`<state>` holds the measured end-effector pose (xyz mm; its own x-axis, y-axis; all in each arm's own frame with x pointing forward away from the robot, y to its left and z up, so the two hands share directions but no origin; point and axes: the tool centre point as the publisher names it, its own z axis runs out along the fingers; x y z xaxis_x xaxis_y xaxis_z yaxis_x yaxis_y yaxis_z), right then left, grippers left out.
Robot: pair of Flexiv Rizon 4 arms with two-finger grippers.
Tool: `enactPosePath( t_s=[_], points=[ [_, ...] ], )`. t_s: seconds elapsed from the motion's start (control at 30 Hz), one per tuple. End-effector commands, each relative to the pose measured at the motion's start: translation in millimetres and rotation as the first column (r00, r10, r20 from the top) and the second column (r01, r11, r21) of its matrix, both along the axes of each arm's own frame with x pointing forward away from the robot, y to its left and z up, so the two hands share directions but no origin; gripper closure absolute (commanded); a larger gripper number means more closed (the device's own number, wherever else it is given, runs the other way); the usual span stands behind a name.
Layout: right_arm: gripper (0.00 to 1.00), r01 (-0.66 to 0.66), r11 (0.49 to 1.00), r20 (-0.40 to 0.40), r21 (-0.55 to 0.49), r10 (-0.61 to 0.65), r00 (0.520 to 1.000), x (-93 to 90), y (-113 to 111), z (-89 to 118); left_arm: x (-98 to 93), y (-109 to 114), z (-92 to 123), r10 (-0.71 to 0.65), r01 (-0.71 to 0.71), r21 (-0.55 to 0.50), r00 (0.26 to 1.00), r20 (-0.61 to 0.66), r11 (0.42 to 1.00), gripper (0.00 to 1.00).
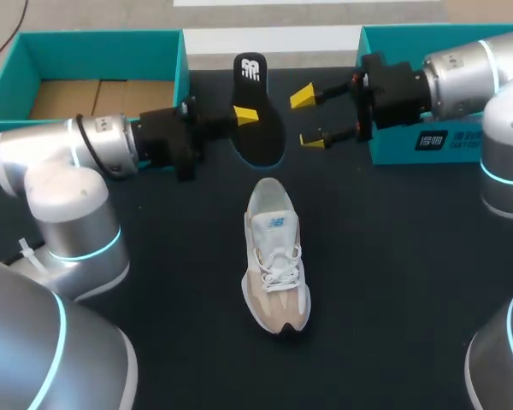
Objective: Take the shoe out of the shoebox, open the shoe tongue, remove and reinsert the insole, then place the shoe into the shoebox
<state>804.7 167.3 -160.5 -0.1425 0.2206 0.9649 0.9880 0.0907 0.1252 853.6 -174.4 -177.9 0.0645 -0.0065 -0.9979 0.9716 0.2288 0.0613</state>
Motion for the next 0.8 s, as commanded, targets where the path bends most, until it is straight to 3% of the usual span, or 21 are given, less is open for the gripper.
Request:
enactPosePath(
  t_s=[0.03, 0.1, 0.13, 0.23, 0.3, 0.8],
  points=[
    [0.17, -0.024, 1.000, -0.006, 0.015, 0.024, 1.000, 8.0, 14, -10, 8.7, -8, 1, -0.013, 0.013, 0.003, 1.000, 0.007, 1.000, 1.00],
    [0.37, -0.027, 0.999, -0.005, 0.019, 0.027, 1.000, 7.6, 16, -11, 10.1, -9, 1, -0.014, 0.014, 0.001, 1.000, 0.010, 1.000, 1.00],
    [0.41, -0.031, 0.999, -0.005, 0.024, 0.031, 1.000, 7.5, 18, -11, 10.3, -9, 2, -0.014, 0.014, -0.001, 1.000, 0.010, 1.000, 1.00],
    [0.43, -0.041, 0.999, -0.004, 0.031, 0.041, 0.999, 8.3, 21, -13, 10.0, -11, 1, -0.010, 0.010, -0.006, 1.000, 0.007, 1.000, 1.00],
    [0.51, -0.045, 0.998, -0.005, 0.034, 0.045, 0.999, 9.2, 24, -14, 9.1, -14, 2, -0.008, 0.008, -0.011, 1.000, 0.002, 1.000, 1.00],
    [0.63, -0.074, 0.996, -0.002, 0.046, 0.074, 0.997, 12.4, 30, -16, 9.4, -25, 4, 0.005, -0.005, -0.027, 1.000, 0.001, 1.000, 1.00]
  ],
)
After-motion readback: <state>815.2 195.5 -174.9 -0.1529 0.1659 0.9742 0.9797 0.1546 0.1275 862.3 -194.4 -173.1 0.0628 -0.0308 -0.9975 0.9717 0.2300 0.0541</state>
